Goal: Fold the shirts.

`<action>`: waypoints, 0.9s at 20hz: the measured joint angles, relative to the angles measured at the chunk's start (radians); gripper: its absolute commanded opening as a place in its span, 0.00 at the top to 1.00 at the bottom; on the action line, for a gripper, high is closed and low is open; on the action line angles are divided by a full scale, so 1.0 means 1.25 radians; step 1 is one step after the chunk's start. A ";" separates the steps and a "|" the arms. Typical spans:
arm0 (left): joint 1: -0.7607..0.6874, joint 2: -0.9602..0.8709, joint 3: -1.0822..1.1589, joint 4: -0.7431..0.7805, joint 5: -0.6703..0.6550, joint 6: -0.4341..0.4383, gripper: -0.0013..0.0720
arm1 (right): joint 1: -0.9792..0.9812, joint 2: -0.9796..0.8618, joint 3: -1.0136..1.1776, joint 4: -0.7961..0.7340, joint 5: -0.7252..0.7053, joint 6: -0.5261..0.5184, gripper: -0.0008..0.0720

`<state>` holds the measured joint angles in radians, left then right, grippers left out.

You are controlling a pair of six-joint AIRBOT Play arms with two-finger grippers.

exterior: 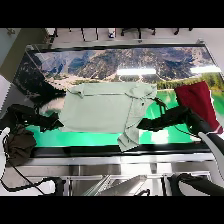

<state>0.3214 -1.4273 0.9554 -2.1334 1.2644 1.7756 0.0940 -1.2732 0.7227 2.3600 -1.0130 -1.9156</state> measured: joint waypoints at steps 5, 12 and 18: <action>-0.026 0.000 0.003 0.008 -0.005 -0.002 0.96 | 0.134 -0.057 0.012 0.087 0.128 0.016 0.29; -0.048 0.000 0.003 0.010 -0.006 0.019 0.96 | 0.216 -0.134 0.063 0.113 0.197 0.070 0.63; -0.050 0.000 0.003 0.010 0.006 0.035 0.97 | 0.223 -0.144 0.071 0.112 0.205 0.092 0.96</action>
<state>0.2592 -1.4273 0.9592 -2.1208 1.2716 1.8194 0.3729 -1.4536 0.8112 2.4996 -0.7567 -1.8011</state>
